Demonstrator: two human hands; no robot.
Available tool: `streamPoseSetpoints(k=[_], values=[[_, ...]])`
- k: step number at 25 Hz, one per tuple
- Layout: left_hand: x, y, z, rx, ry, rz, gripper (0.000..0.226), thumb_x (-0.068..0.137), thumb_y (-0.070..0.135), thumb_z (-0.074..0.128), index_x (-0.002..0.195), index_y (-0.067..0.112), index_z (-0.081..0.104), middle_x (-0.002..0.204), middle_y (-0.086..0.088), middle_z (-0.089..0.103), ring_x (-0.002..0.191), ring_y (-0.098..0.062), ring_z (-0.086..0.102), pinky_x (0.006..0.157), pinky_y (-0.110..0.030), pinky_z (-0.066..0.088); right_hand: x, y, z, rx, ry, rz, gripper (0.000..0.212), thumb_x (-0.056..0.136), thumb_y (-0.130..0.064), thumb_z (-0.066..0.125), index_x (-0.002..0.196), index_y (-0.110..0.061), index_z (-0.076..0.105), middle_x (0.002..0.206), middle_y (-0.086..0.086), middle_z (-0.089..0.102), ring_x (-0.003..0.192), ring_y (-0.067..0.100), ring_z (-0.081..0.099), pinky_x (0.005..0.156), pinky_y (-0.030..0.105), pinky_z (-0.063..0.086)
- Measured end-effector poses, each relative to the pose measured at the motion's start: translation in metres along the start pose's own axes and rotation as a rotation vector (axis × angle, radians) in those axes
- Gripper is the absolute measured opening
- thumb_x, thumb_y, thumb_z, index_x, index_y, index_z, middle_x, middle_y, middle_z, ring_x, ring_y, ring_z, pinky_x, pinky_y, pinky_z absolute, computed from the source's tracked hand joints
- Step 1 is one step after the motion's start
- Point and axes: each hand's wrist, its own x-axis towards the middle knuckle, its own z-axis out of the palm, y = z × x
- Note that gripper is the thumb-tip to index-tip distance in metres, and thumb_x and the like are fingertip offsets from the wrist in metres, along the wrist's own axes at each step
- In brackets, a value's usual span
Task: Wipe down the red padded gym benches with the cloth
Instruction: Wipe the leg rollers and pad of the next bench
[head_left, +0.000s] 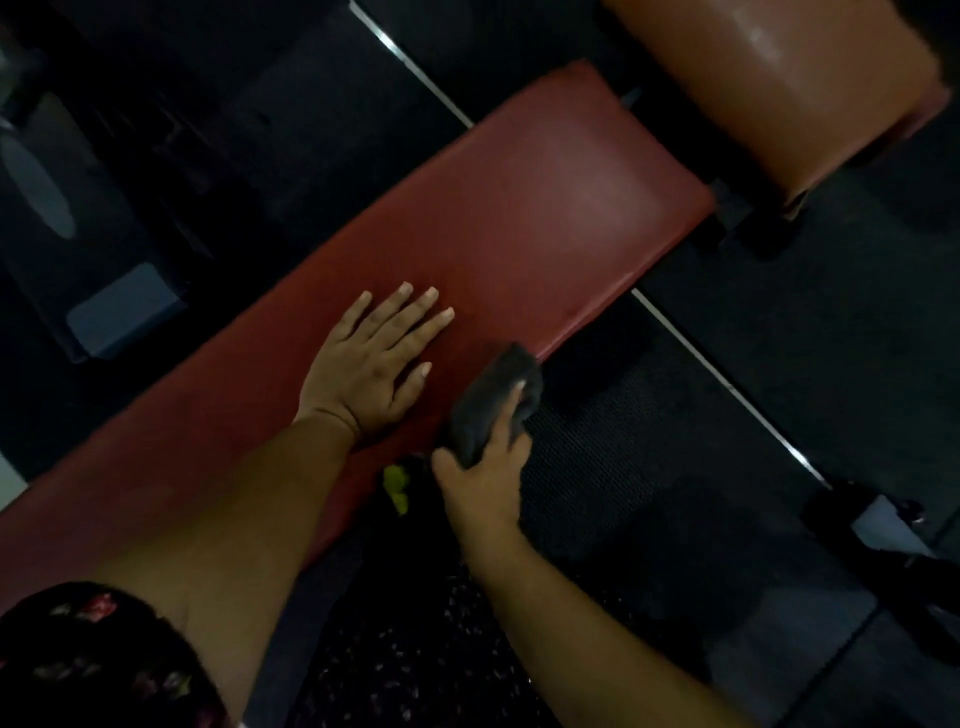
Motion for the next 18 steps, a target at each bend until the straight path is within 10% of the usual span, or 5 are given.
streamPoseSetpoints(k=[6,11,15,18], values=[[-0.003,0.0,0.004,-0.019,0.071,0.005,0.054,0.097,0.032,0.035,0.15,0.022,0.037,0.157,-0.002,0.034,0.146,-0.021,0.029,0.12,-0.043,0.014,0.025,0.019,-0.014,0.164,0.144,-0.091,0.087,0.095,-0.014,0.054,0.143,-0.054,-0.007,0.131,0.005,0.034,0.086,0.002,0.048,0.074,0.008,0.042],[-0.002,-0.004,0.006,-0.008,0.082,0.019,0.053,0.097,0.032,0.035,0.149,0.022,0.039,0.155,-0.003,0.038,0.144,-0.022,0.032,0.118,-0.045,0.018,-0.002,0.007,0.037,0.082,0.207,0.058,0.086,0.09,-0.034,0.048,0.142,-0.058,-0.017,0.15,0.003,0.019,0.113,0.036,0.05,0.1,0.046,0.044],[-0.004,-0.003,0.007,-0.031,0.058,0.007,0.053,0.098,0.033,0.033,0.15,0.023,0.037,0.156,-0.002,0.036,0.146,-0.021,0.029,0.119,-0.043,0.015,-0.032,0.031,0.051,0.098,0.064,-0.05,0.087,0.088,-0.036,0.048,0.126,-0.072,-0.021,0.145,0.005,0.023,0.108,0.032,0.052,0.095,0.045,0.048],[-0.004,-0.003,0.004,-0.045,0.066,0.0,0.053,0.098,0.033,0.034,0.15,0.023,0.039,0.157,-0.001,0.035,0.146,-0.021,0.028,0.12,-0.041,0.012,0.011,0.033,0.022,0.251,0.222,-0.01,0.077,0.097,-0.019,0.048,0.145,-0.052,-0.002,0.141,0.008,0.031,0.115,0.03,0.049,0.103,0.043,0.043]])
